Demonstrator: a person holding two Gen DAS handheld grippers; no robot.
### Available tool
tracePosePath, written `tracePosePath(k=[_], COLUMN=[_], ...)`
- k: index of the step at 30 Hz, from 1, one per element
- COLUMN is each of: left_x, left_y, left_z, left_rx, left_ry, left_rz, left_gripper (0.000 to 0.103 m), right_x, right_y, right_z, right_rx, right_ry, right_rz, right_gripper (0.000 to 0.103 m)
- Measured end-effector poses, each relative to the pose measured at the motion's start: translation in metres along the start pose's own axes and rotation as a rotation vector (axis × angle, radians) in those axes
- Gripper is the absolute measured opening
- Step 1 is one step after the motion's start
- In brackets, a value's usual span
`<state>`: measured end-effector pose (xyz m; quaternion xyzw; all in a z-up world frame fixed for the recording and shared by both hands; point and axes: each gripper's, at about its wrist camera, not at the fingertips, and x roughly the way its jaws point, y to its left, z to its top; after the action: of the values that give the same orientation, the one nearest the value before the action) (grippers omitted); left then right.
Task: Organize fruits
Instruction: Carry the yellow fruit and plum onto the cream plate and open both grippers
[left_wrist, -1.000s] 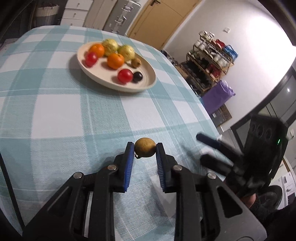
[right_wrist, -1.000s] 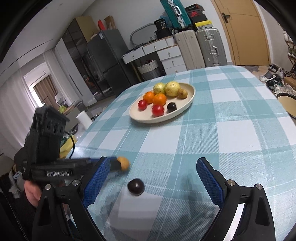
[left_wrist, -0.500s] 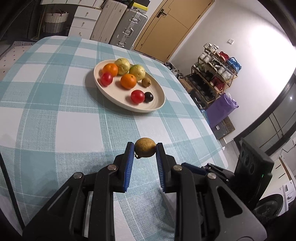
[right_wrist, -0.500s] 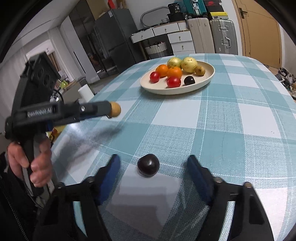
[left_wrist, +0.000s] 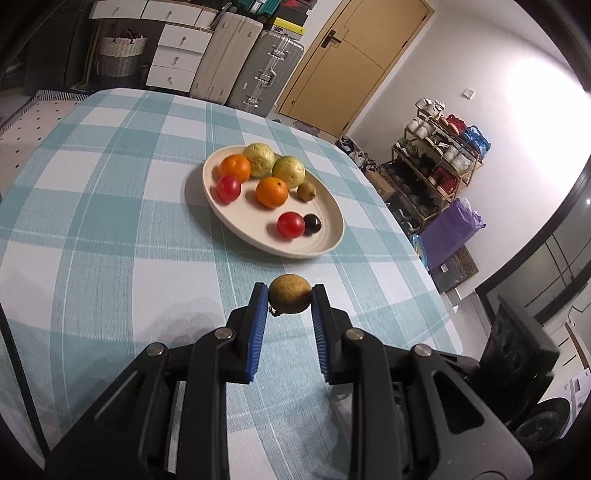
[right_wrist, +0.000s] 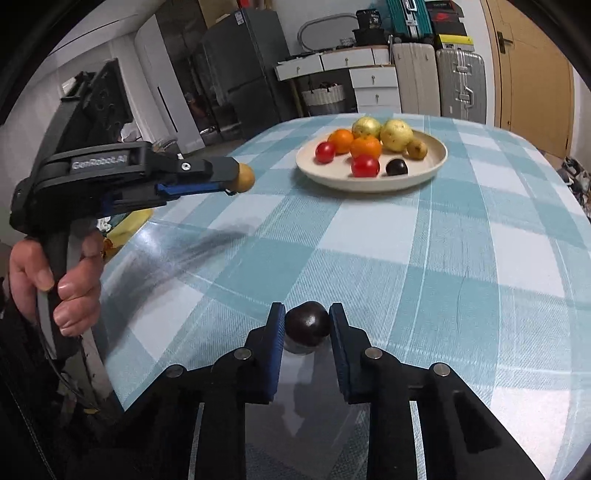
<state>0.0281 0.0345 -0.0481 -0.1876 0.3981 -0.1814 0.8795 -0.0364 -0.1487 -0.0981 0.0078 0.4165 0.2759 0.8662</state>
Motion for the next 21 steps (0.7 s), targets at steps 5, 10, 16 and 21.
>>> tracePosePath(k=[5,10,16,21], left_x=[0.01,0.023,0.045,0.063], left_y=[0.005,0.012,0.014,0.014], left_z=[0.016,0.033,0.057,0.074], left_rx=[-0.008,-0.012,-0.008,-0.004], left_ry=[-0.007,-0.004,0.005,0.018], left_rz=[0.007,0.013,0.012,0.019], left_gripper=[0.021,0.021,0.021,0.021], right_x=[-0.007,-0.006,0.007,0.022], right_y=[-0.009,-0.023,-0.042,-0.053], right_z=[0.022,0.052,0.092,0.117], right_rx=[0.032,0.055,0.069,0.072], right_ry=[-0.042,-0.074,-0.096,-0.096], right_rz=[0.022,0.037,0.036,0.039], right_gripper=[0.025,0.025,0.025,0.025])
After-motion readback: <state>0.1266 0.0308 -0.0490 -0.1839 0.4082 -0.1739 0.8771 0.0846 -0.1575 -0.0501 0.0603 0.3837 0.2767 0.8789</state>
